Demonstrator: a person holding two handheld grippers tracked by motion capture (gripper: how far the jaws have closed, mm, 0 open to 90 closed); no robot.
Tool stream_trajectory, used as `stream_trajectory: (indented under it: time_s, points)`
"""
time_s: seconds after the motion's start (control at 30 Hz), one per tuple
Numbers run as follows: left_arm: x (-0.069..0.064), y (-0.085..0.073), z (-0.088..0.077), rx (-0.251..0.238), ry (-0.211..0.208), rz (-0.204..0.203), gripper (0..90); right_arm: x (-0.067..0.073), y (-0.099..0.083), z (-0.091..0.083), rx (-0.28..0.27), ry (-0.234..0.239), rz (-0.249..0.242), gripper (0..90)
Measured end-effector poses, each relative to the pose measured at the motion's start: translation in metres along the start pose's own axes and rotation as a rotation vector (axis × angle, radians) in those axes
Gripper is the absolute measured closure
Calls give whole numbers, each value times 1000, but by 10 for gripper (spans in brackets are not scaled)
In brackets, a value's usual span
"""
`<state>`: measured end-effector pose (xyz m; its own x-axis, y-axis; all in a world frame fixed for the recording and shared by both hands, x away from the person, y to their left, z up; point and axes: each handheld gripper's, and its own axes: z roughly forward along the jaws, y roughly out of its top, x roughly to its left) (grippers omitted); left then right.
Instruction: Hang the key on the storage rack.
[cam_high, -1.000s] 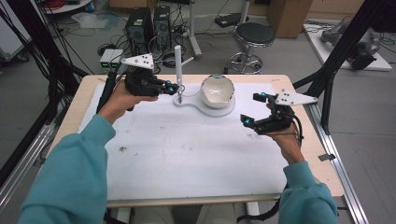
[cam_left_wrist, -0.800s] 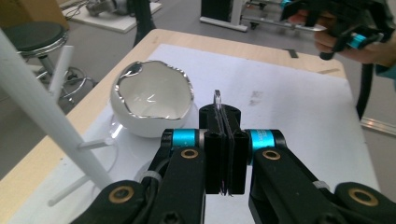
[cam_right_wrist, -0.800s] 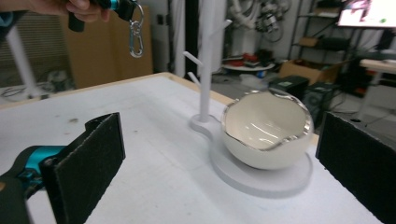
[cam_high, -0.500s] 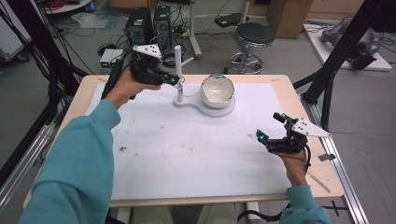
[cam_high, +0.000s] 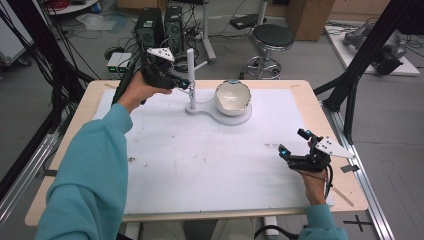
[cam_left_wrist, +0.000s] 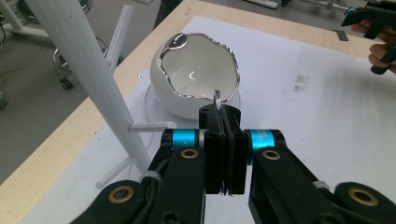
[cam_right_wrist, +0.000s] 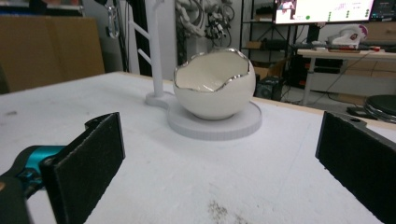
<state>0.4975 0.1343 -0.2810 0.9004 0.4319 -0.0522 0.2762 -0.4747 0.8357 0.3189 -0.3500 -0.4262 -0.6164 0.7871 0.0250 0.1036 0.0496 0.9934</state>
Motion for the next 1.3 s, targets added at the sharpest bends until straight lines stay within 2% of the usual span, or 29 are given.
stream_trajectory:
  time_s: [0.23, 0.37, 0.57, 0.6, 0.8, 1.3]
  points:
    - [7, -5, 8, 23, 4, -10, 882, 2, -9, 2, 25, 1, -37, 5]
    - [10, -6, 10, 28, 11, -16, 882, 1, -13, 3, 39, -4, -29, 5]
    - [13, -8, 13, 34, 19, -20, 882, -2, -19, 1, 31, -5, -21, 5]
    - [13, -8, 13, 30, 19, -21, 882, -1, -20, 1, 38, -5, -8, 5]
    - [16, -10, 18, 40, 24, -25, 882, -1, -20, 1, 37, -8, -21, 5]
    - [23, -13, 24, 42, 44, -32, 882, -1, -20, 1, 39, -5, -19, 5]
